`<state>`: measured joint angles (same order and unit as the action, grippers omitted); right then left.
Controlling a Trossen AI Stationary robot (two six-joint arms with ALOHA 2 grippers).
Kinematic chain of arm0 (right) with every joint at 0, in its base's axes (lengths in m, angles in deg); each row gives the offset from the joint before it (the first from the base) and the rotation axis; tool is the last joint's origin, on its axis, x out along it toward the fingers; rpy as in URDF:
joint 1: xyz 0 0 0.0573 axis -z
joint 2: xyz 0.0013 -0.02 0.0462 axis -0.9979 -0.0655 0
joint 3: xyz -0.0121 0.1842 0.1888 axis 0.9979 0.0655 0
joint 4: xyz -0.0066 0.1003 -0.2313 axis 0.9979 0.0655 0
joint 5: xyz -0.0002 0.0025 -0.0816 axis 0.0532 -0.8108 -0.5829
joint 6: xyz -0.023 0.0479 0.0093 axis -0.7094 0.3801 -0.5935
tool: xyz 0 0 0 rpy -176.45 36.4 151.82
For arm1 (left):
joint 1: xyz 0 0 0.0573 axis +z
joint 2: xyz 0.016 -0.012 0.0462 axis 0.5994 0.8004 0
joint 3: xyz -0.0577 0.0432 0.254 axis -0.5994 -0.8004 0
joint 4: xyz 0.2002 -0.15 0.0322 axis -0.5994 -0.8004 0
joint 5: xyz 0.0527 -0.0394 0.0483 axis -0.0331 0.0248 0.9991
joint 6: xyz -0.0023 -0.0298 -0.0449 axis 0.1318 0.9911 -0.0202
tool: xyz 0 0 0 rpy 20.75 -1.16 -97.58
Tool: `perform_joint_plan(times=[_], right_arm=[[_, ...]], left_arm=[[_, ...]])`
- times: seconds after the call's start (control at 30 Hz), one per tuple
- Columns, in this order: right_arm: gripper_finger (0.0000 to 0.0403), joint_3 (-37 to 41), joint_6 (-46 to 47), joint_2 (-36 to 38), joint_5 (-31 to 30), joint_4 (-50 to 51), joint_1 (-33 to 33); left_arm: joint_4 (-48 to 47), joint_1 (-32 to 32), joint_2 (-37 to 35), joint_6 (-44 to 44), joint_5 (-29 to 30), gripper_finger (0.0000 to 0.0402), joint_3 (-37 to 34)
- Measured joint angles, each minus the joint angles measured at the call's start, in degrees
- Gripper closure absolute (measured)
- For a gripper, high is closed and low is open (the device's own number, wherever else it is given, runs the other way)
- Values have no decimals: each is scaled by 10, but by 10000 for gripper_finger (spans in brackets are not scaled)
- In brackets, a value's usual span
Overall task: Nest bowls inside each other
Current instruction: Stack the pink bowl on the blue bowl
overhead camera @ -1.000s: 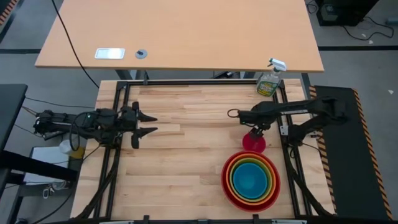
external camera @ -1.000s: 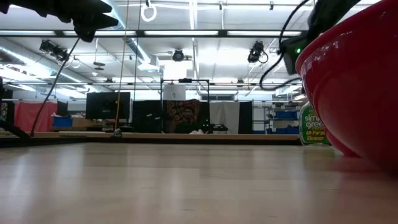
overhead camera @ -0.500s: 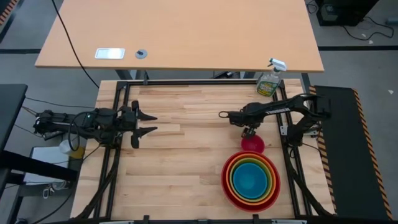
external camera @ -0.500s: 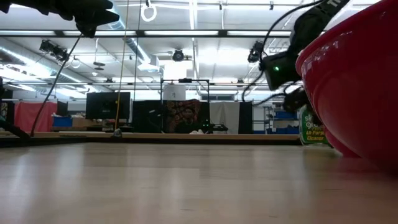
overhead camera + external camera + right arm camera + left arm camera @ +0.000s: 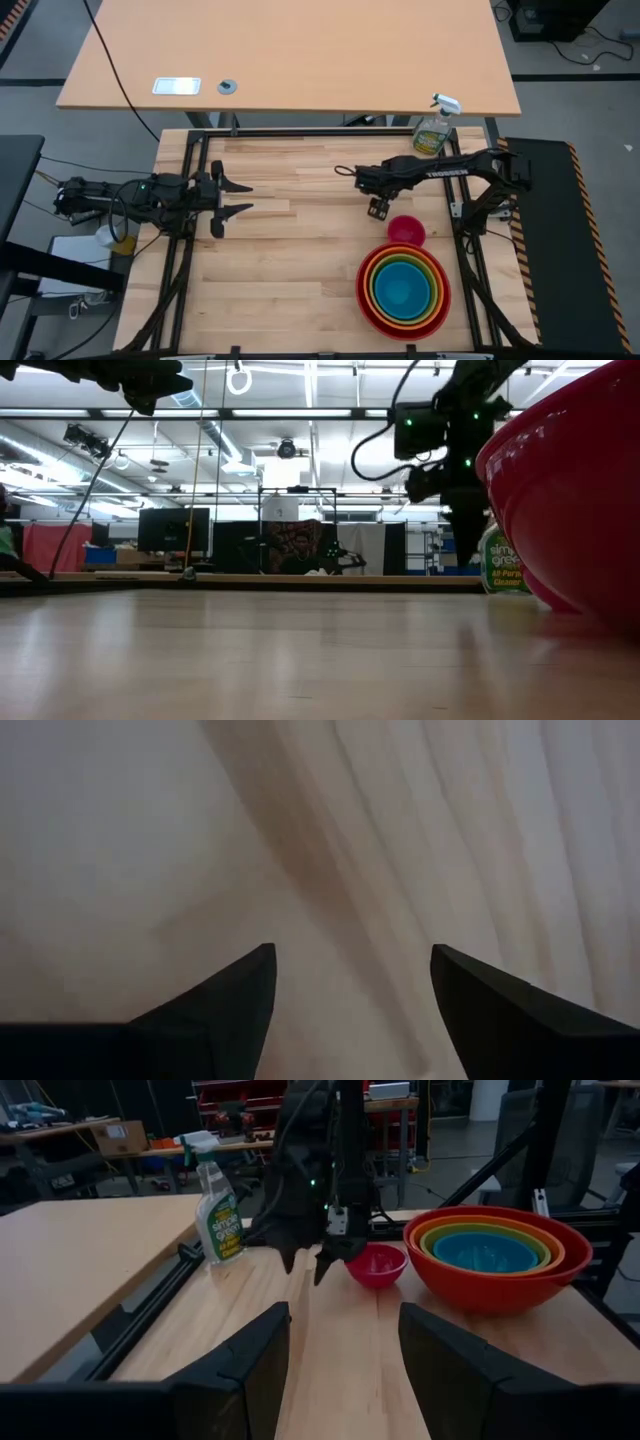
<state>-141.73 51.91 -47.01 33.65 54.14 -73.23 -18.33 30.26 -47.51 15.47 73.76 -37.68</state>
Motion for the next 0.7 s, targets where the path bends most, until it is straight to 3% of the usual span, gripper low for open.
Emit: perform_joint_plan(times=[0.23, 0.33, 0.5, 0.7], right_arm=[[134, -34, 177, 0, 157, 263, 5], [134, -34, 223, 0, 236, 362, -21], [141, -13, 250, 10, 261, 330, -64], [151, 73, 268, 9, 275, 275, -72]], left_arm=[[-6, 0, 0, 22, 0, 209, 0], [-15, 0, 0, 23, 0, 209, 0], [-16, 0, 0, 24, 0, 209, 0], [-18, 0, 0, 25, 0, 209, 0]])
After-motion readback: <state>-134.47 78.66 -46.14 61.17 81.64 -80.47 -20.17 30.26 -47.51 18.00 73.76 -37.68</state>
